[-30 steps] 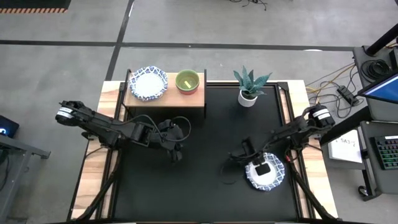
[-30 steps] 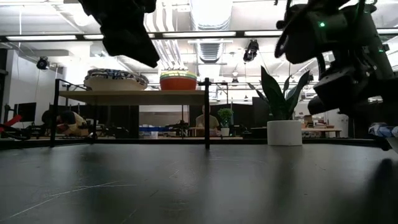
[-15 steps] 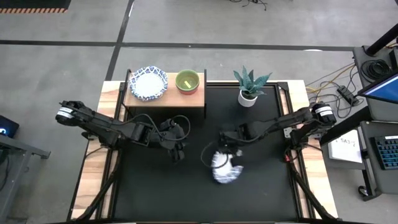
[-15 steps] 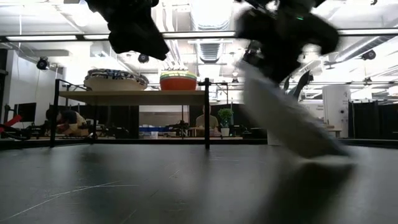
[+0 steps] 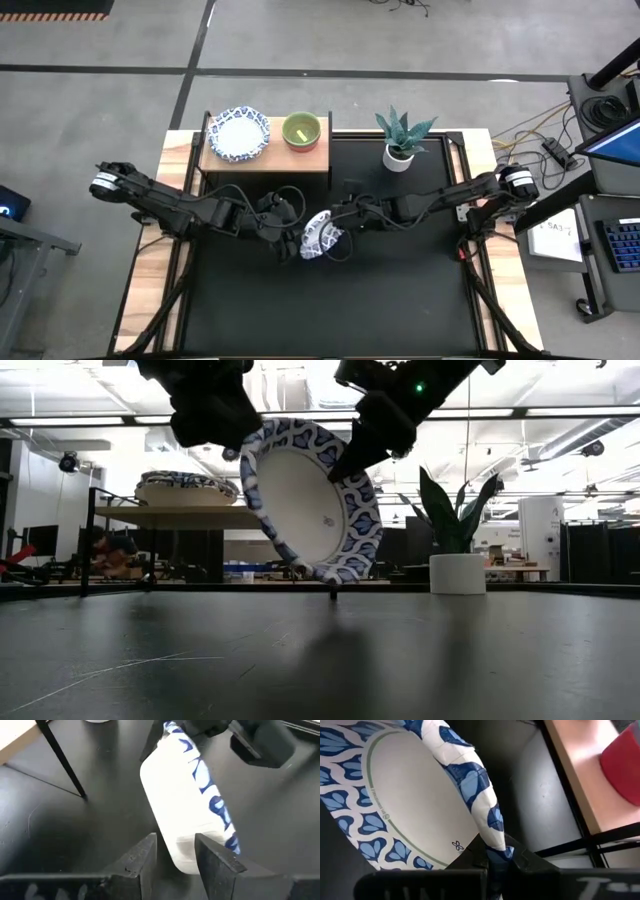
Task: Place and stack bowls onto a shelf
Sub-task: Stack the white patterned bowl on top of the other white patterned bowls on the shelf
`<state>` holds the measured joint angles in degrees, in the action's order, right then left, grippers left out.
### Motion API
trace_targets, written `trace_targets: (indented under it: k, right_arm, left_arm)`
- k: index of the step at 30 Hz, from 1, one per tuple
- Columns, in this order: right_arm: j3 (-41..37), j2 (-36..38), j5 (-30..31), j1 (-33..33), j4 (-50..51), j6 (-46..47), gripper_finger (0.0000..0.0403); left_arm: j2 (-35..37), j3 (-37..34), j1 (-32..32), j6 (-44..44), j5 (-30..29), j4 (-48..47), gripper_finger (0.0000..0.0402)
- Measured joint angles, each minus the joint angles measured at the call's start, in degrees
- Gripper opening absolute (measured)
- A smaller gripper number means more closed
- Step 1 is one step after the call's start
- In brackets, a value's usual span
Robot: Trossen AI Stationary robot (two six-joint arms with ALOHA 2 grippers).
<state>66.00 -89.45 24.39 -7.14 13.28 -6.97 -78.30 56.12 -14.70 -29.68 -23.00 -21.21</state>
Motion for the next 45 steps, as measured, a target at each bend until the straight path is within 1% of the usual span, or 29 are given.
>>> trace_targets:
  k: [3, 8, 12, 15, 18, 20, 23, 25, 27, 31, 35, 40, 45]
  right_arm:
    - [0.00, 0.00, 1.20, -0.07, -0.59, 0.85, 0.0009]
    - [0.00, -0.14, 2.91, -0.09, -0.56, 0.60, 0.0009]
    - [0.00, -0.67, 3.10, -0.07, 0.24, 1.73, 0.0009]
    - [0.00, -1.09, 4.90, -0.09, -0.12, 3.53, 0.0009]
    - [0.00, -1.90, 7.83, -0.06, -0.14, 4.49, 0.0009]
    - [0.00, -2.64, 8.87, 0.07, -0.34, 4.44, 0.0009]
    - [0.00, -3.79, 9.10, 0.39, -0.38, 4.56, 0.0009]
    - [0.00, -4.50, 9.21, 0.55, -0.60, 5.08, 0.0009]
    - [0.00, -5.12, 9.17, 0.60, -1.45, 5.74, 0.0009]
    - [0.02, -5.94, 8.95, 0.55, -4.63, 5.48, 0.0009]
    - [0.04, -6.03, 8.72, 0.55, -6.77, 4.65, 0.0009]
    - [0.04, -6.03, 8.67, 0.55, -9.36, 2.84, 0.0009]
    - [0.04, -6.03, 8.63, 0.55, -10.80, 1.68, 0.0009]
  left_arm:
    - [0.00, 0.00, 0.00, -0.19, -0.04, -0.31, 0.0130]
    - [-0.06, 0.00, 0.02, -0.43, -1.79, -1.22, 0.0171]
    - [0.46, 1.56, 0.02, -1.09, -2.09, -8.99, 0.0200]
    - [0.61, 2.86, 0.02, -0.86, -2.17, -12.01, 0.0212]
    - [0.59, 3.04, -0.05, 0.42, -1.65, -11.12, 0.0214]
    - [0.59, 3.11, -0.04, 1.30, 0.51, -11.58, 0.0215]
    - [1.14, 3.12, -0.10, 1.57, 6.47, -15.79, 0.0215]
    - [1.44, 3.12, -0.21, 1.23, 7.80, -17.46, 0.0215]
    - [1.51, 3.07, -0.19, 1.21, 6.54, -17.08, 0.0215]
    - [1.19, 2.31, -0.11, 1.18, 1.52, -13.50, 0.0215]
    - [1.14, 1.20, -0.11, 0.82, -0.21, -8.23, 0.0215]
    - [0.65, 0.96, -0.11, -3.32, -4.73, -5.13, 0.0215]
    - [-0.42, 0.94, -0.10, -7.03, -5.64, -4.83, 0.0211]
